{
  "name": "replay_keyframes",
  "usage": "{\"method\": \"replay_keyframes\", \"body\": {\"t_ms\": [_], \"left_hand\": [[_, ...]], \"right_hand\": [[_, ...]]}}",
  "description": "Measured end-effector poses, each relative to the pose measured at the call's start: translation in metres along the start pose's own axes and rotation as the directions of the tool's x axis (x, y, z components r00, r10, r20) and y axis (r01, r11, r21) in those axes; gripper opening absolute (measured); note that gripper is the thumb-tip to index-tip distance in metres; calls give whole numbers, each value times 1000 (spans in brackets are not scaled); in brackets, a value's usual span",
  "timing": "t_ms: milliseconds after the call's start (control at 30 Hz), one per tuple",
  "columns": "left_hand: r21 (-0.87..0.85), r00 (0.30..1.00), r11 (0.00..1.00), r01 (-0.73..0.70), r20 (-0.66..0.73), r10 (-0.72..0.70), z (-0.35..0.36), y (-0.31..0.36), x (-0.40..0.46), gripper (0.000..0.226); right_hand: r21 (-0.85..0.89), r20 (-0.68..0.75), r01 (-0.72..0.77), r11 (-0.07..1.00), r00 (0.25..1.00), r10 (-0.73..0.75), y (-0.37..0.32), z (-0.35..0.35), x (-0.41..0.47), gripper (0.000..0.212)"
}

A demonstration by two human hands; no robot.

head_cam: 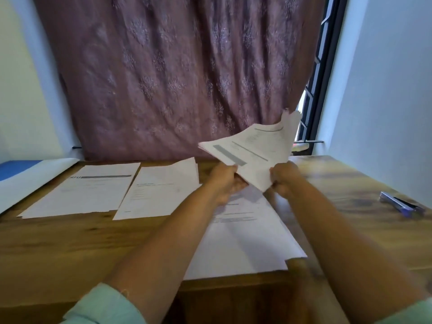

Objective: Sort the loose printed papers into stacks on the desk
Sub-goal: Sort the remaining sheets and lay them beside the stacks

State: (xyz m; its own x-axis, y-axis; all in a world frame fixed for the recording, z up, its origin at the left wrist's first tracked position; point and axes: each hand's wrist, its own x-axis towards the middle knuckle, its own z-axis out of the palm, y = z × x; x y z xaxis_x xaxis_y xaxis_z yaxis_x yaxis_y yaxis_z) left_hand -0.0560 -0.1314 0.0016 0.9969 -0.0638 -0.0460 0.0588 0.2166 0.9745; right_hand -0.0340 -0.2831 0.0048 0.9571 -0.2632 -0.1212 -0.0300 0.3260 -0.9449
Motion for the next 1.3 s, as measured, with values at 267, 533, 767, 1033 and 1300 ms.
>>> {"method": "replay_keyframes", "body": {"t_ms": [267,533,767,1033,1300], "left_hand": [[973,982,200,-118,144,-123,-66,-9,68,83],[975,972,186,-125,157,-172,-72,-17,98,94],[937,958,307,-169,230,-174,-76,-2,88,71],[819,960,556,-138,248,-128,-112,47,45,32],[776,970,610,-157,237,-52,-145,93,-17,31]], "right_hand": [[-670,-145,-240,703,970,194,-15,-79,91,22],[-944,-28,-71,322,990,136,-19,-67,142,29],[-1000,16,16,-18,1000,9,1,-49,147,69],[-997,-20,-21,-76,1000,-12,11,-55,122,72],[-533,644,423,732,764,27,16,23,-12,94]]}}
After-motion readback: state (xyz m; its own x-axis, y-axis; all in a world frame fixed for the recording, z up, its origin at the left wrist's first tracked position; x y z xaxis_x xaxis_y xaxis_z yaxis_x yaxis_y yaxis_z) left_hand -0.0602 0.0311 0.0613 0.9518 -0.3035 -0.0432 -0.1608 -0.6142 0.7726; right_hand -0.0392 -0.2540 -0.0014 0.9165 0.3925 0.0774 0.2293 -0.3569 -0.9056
